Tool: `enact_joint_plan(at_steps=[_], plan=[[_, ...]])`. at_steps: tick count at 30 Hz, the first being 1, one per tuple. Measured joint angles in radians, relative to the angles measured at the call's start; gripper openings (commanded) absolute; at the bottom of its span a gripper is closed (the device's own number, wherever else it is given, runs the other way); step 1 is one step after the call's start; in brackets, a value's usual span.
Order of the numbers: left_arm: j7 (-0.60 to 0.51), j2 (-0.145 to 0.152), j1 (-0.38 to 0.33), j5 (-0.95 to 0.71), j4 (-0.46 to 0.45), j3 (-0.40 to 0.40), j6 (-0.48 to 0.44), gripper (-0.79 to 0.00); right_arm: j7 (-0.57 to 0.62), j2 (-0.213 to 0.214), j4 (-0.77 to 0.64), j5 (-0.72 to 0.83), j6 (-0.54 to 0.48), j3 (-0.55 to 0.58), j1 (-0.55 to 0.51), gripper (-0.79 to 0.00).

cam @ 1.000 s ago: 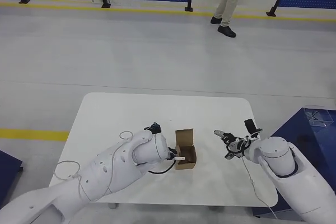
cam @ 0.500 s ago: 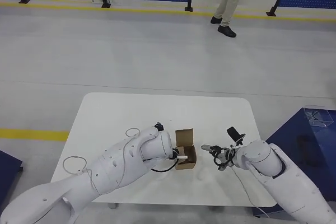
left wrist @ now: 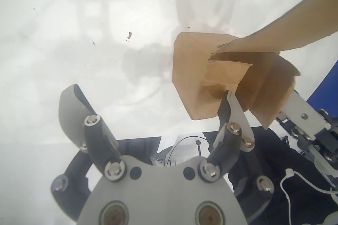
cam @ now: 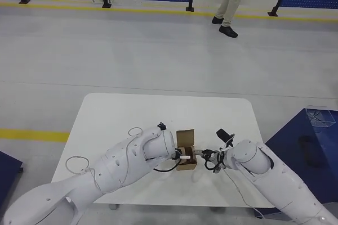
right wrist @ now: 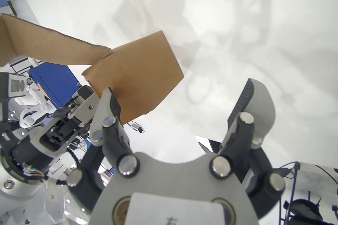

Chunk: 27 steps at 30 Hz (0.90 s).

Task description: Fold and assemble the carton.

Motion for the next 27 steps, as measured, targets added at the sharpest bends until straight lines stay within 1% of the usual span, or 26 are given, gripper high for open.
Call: enact_joint_plan(at_steps=[6,19,27], plan=[[-0.003,0.001,-0.001,0.002,0.006,0.001,-0.003,0.000,-0.005,-0.026,0.030,0.002,-0.006,-0.042,0.033,0.000],[-0.017,0.010,-0.002,-0.016,0.036,0.006,-0.017,0.000,-0.021,-0.068,0.065,-0.032,0.047,-0.107,0.083,0.000],[-0.033,0.004,-0.007,-0.004,0.057,0.009,-0.033,0.000,-0.006,-0.084,0.084,-0.066,0.078,-0.138,0.105,0.000]])
